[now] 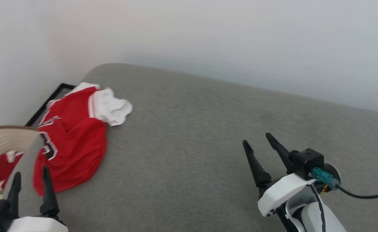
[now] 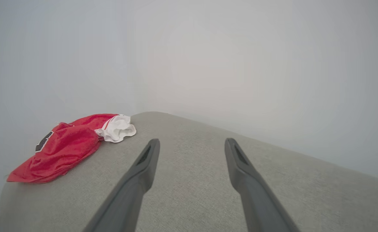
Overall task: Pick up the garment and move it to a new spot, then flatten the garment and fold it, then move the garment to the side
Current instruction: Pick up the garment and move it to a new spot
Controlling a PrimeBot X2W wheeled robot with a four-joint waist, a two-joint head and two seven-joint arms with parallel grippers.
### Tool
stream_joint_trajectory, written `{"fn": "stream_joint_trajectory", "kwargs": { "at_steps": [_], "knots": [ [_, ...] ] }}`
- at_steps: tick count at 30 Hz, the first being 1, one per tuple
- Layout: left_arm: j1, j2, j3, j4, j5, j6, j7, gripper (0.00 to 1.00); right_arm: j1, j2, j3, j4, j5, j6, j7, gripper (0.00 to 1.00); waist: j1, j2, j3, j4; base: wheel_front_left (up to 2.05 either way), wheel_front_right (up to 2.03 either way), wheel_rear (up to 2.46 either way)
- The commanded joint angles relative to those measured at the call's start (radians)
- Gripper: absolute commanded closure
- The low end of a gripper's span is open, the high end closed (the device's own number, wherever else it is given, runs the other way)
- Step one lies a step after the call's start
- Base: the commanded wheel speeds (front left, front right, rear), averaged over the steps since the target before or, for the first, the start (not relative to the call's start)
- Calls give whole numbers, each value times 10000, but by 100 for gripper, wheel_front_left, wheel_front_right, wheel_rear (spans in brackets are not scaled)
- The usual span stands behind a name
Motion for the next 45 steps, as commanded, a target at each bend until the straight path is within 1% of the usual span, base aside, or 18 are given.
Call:
{"fn": "stream_joint_trajectory", "kwargs": {
  "at_steps": [1,6,12,16,22,28,35,45],
  "knots": [
    [166,49,51,-87,-45,62,65,0,-154,-38,104,21,83,1,44,0,0,0,-101,491,0,0,0],
    [250,35,157,-238,-198,159,233,0,-269,-74,446,103,203,1,93,0,0,0,-122,990,0,0,0],
    [372,4,160,-274,-355,168,296,0,-370,-121,602,130,325,1,164,0,0,0,-98,1322,0,0,0],
    [214,-135,195,-141,-598,259,357,0,-437,-237,536,54,383,1,190,0,0,0,72,1490,0,0,0],
    [-471,-164,162,275,-757,304,306,0,-576,-389,264,-108,254,1,335,0,0,0,424,1579,0,0,0],
    [-1580,86,-2,960,-777,163,251,0,-673,-468,31,-406,43,1,530,0,0,0,915,1406,0,0,0],
    [-3295,524,-4,2017,-986,-92,49,0,-1003,-702,-201,-998,-256,1,917,0,0,0,1831,1073,0,0,0],
    [-6187,1112,-284,4515,-1307,-584,-276,0,-1660,-1139,-316,-2132,-672,1,1659,0,0,0,3488,749,0,0,0]
  ]
}}
